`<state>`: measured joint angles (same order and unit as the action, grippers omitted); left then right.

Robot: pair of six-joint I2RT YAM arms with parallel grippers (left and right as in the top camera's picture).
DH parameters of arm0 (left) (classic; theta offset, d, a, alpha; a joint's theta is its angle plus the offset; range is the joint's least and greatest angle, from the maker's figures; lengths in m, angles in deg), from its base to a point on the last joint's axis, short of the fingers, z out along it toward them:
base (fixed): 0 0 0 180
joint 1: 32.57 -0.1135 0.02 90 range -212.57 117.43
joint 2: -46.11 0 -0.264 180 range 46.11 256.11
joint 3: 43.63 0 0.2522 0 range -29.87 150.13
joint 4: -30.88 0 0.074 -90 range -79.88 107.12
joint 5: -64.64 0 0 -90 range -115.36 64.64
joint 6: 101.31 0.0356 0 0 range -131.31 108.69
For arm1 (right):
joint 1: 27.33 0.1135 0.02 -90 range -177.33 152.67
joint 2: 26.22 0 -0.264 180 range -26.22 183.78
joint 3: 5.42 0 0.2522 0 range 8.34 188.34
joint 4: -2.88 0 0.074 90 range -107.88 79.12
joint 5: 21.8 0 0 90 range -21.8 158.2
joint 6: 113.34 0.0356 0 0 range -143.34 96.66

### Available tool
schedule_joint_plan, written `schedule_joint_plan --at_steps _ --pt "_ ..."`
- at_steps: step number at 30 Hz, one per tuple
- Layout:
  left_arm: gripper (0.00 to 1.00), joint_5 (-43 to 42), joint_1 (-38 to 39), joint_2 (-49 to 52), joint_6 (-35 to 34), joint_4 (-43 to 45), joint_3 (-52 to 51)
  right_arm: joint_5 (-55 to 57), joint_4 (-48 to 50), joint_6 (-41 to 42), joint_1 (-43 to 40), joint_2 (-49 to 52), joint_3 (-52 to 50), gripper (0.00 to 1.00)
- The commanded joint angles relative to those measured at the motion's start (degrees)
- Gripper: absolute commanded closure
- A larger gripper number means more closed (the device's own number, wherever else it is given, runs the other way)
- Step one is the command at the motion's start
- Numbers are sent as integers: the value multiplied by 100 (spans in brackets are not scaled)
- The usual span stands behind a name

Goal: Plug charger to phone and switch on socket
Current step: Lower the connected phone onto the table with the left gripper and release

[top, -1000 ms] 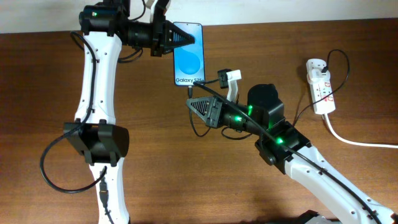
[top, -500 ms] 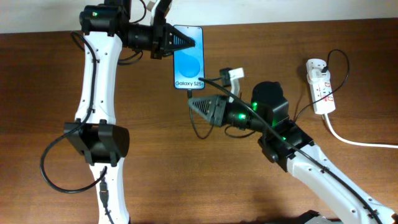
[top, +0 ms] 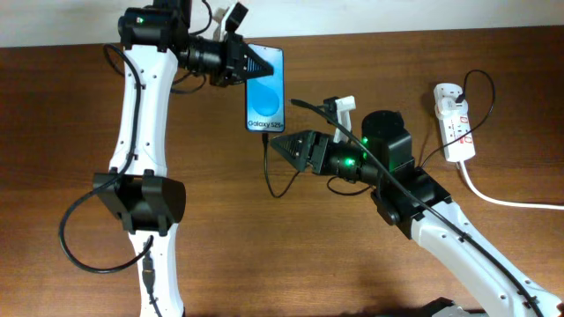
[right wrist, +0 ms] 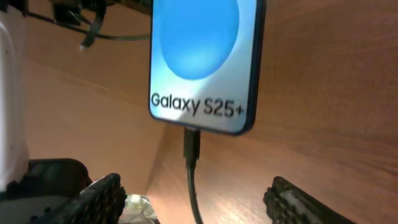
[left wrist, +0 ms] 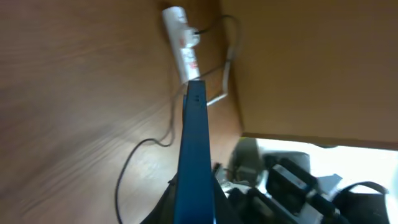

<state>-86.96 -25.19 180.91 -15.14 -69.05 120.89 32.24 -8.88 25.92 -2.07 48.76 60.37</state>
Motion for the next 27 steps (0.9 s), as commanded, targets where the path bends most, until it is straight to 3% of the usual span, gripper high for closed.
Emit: schedule_joint_plan --at_steps 1,8,18,27 --pt "100 317 15 20 155 0 83 223 -258 -229 -26 2 81 22" --pt "100 898 109 26 367 87 -485 658 -949 -538 -28 2 81 21" --pt "100 1150 111 26 52 1700 -2345 1121 -1836 -577 -26 2 81 20" --pt "100 2835 111 26 -627 2361 -3265 1228 -2070 -597 -26 2 79 19"
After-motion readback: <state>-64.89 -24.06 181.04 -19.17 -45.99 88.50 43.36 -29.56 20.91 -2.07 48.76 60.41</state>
